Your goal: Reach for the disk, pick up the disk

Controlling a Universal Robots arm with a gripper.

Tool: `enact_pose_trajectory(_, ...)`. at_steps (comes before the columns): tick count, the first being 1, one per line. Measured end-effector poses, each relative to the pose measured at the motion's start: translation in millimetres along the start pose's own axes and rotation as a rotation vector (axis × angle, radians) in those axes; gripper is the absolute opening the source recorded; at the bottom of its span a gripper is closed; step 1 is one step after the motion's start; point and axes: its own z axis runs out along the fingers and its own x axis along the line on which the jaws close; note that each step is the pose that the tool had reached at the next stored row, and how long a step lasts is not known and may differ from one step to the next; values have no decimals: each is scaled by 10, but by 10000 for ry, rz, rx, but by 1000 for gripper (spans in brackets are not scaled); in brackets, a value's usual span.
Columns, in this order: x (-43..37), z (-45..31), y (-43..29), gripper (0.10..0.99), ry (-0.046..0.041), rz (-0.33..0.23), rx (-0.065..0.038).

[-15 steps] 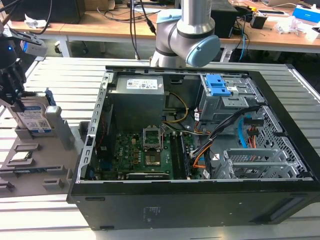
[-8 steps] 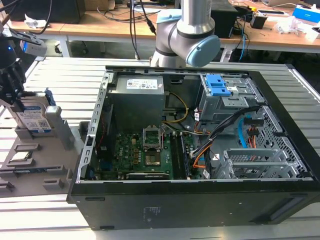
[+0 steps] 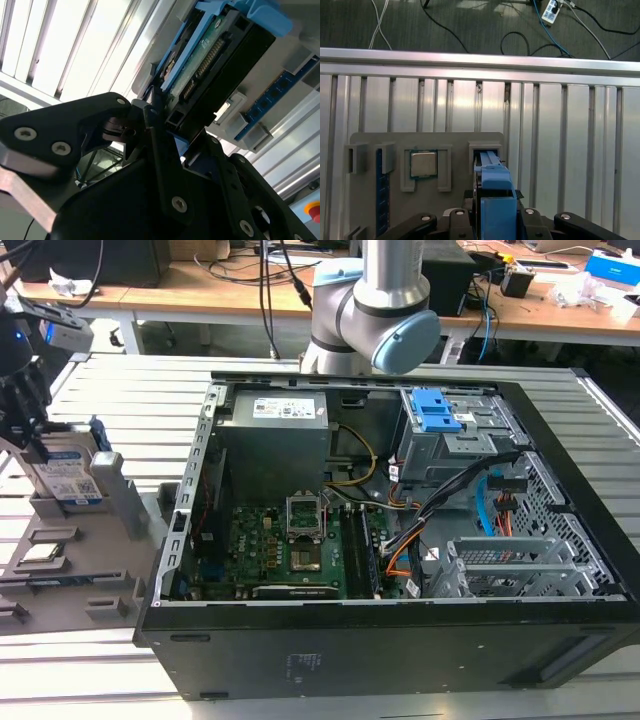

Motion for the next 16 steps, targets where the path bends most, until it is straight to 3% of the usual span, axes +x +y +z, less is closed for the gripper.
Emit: enact_pose_trajectory(16, -4, -85, 3, 365, -1, 0, 1)
